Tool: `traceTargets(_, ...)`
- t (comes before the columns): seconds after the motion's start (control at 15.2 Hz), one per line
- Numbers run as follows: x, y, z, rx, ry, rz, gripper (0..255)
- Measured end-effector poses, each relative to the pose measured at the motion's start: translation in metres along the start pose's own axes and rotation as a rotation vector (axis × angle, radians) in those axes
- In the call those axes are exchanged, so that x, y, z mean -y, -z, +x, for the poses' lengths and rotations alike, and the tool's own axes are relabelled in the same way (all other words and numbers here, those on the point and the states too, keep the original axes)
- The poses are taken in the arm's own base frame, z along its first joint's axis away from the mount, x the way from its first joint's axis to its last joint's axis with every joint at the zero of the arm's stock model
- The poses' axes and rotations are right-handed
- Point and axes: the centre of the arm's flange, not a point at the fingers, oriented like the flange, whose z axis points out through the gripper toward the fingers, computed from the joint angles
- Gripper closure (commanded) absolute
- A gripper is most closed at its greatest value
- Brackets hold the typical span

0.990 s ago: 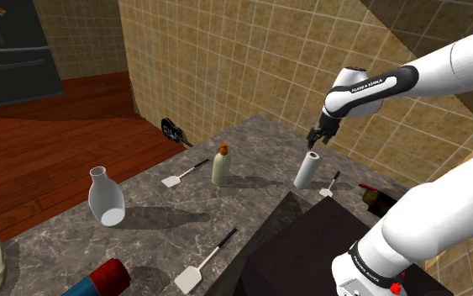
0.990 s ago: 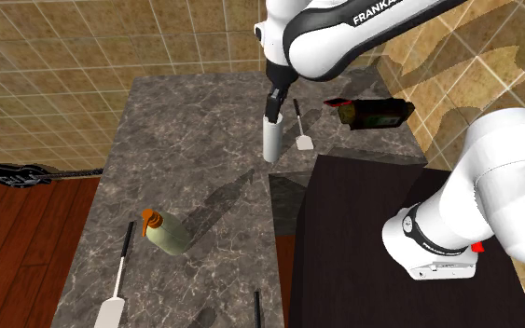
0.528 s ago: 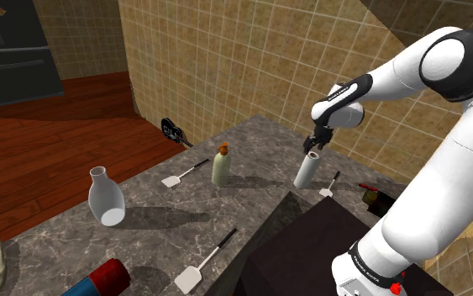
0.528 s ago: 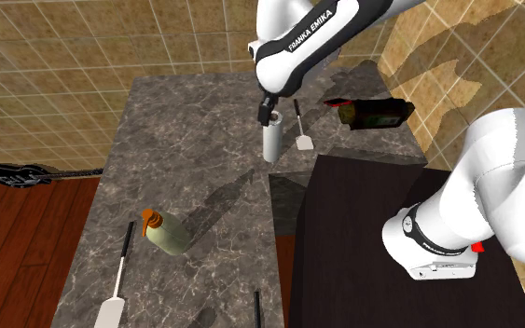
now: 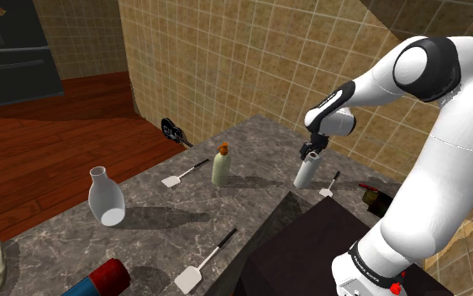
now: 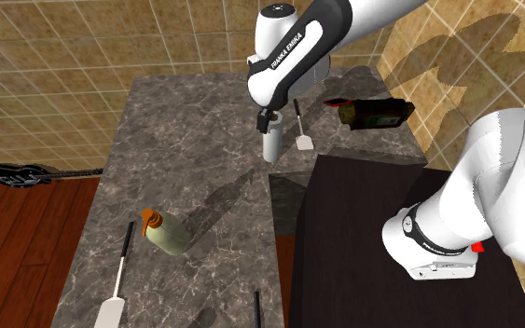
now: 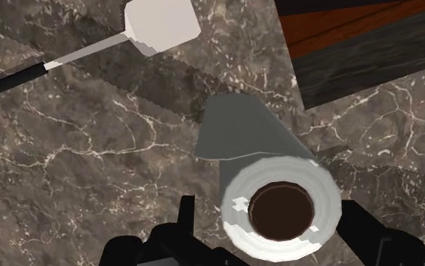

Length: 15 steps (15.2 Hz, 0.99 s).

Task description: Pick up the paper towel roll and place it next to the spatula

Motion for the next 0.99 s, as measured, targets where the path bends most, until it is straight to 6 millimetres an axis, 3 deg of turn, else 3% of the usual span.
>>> traceTargets(0.4, -0.0002, -0.0037, -0.0006, 0.000, 0.000, 0.000, 0)
traceTargets(0.46, -0.0002, -0.0037, -0.0006, 0.000, 0.000, 0.000, 255)
traceTargets(0.99, 0.0008, -0.0033, 0.0003, -0.002, 0.001, 0.000, 255)
